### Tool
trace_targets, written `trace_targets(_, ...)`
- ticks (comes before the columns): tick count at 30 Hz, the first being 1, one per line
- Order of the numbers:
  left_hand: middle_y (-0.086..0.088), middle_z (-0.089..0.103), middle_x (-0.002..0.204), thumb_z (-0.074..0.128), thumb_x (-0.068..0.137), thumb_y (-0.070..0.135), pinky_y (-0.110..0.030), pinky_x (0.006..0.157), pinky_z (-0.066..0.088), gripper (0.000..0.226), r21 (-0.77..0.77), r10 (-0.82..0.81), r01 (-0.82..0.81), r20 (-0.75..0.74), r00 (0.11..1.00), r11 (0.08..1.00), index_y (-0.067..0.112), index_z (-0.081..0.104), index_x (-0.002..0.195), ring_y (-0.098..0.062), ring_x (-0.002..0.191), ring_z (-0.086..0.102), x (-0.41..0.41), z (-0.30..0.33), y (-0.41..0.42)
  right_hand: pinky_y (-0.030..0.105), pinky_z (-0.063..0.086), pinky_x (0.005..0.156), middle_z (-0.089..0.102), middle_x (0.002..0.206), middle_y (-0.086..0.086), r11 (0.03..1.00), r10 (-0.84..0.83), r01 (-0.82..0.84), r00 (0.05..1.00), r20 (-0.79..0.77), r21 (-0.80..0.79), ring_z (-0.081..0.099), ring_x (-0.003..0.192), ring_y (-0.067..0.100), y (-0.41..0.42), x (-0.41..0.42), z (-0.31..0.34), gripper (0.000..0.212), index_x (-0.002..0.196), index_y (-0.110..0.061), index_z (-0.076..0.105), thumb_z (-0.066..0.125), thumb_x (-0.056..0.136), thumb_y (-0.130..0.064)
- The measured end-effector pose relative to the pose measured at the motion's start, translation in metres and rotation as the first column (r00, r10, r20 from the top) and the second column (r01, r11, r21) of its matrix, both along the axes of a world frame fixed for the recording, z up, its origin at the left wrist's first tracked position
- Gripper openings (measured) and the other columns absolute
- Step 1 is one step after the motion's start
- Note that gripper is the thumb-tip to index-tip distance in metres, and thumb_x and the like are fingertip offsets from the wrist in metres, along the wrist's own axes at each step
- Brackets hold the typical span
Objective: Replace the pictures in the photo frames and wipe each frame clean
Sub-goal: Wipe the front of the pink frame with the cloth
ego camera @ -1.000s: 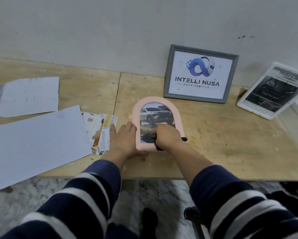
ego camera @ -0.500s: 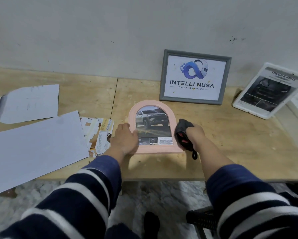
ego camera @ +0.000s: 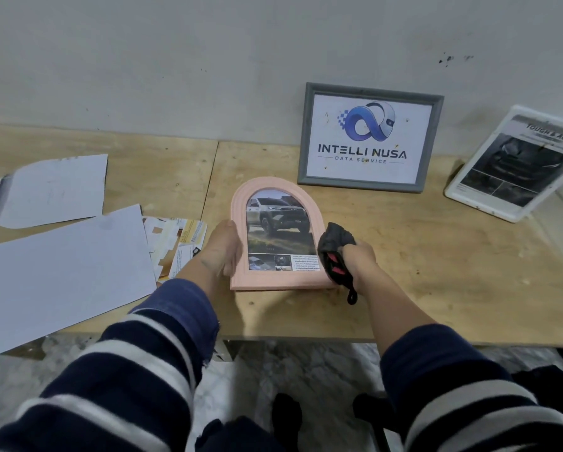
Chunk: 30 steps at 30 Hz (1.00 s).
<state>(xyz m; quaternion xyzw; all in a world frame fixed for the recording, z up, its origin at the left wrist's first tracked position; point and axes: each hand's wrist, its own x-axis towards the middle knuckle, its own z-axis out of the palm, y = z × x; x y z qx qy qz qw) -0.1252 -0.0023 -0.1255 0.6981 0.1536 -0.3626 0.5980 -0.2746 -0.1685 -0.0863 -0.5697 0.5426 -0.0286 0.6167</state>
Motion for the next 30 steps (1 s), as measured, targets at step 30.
trace_targets(30,-0.011,0.056,0.099,0.022,0.098,0.010,-0.036,0.076,0.049,0.038,-0.196,0.280,-0.224,0.334,0.900,0.955,0.013,0.048,0.125,-0.023,0.086,0.053,0.077,0.074,0.041,0.026,0.041,0.049,0.051,0.066,0.012,0.957,0.234,-0.248,0.966,0.108,0.149,0.052,0.057,0.025,0.009,0.097,0.049,0.017,0.078,-0.003,0.053,0.038,0.082,0.005)
